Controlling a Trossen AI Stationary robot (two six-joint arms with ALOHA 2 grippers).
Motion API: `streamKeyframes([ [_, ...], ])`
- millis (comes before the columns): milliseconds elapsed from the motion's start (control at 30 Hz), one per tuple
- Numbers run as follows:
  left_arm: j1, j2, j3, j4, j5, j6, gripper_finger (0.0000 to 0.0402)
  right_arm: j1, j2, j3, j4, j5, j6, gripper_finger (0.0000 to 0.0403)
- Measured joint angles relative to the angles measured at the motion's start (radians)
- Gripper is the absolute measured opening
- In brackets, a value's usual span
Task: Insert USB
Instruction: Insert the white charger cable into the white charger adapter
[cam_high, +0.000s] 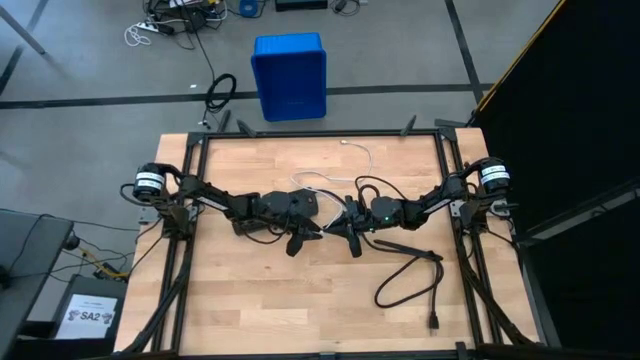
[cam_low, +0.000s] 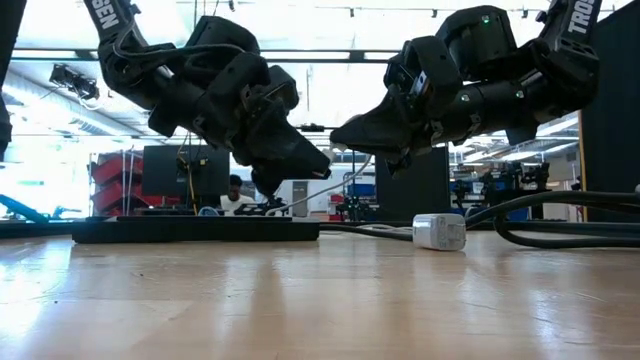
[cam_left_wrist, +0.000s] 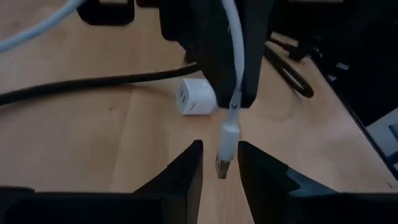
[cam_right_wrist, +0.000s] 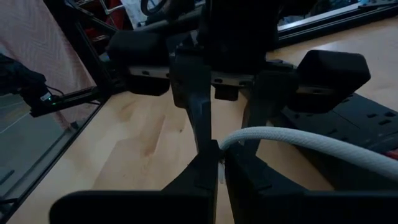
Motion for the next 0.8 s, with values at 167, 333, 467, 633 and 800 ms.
streamKeyframes([
  [167, 0.0, 0.0, 0.0, 0.027, -0.001, 0.001, 0.0087, 0.0, 0.0, 0.0, 0.0, -0.001, 0.004, 0.0],
  [333, 0.0, 0.0, 0.0, 0.047, -0.002, 0.003, 0.0087, 0.0, 0.0, 0.0, -0.002, -0.002, 0.005, 0.0],
  [467, 0.0, 0.0, 0.0, 0.047, -0.002, 0.003, 0.0085, 0.0, 0.0, 0.0, -0.003, -0.002, 0.005, 0.0],
  [633, 0.0, 0.0, 0.0, 0.047, -0.002, 0.004, 0.0065, 0.0, 0.0, 0.001, -0.005, -0.002, 0.005, 0.0],
  [800, 0.0, 0.0, 0.0, 0.047, -0.006, 0.025, 0.0026, 0.0, 0.0, 0.001, -0.005, -0.002, 0.005, 0.0],
])
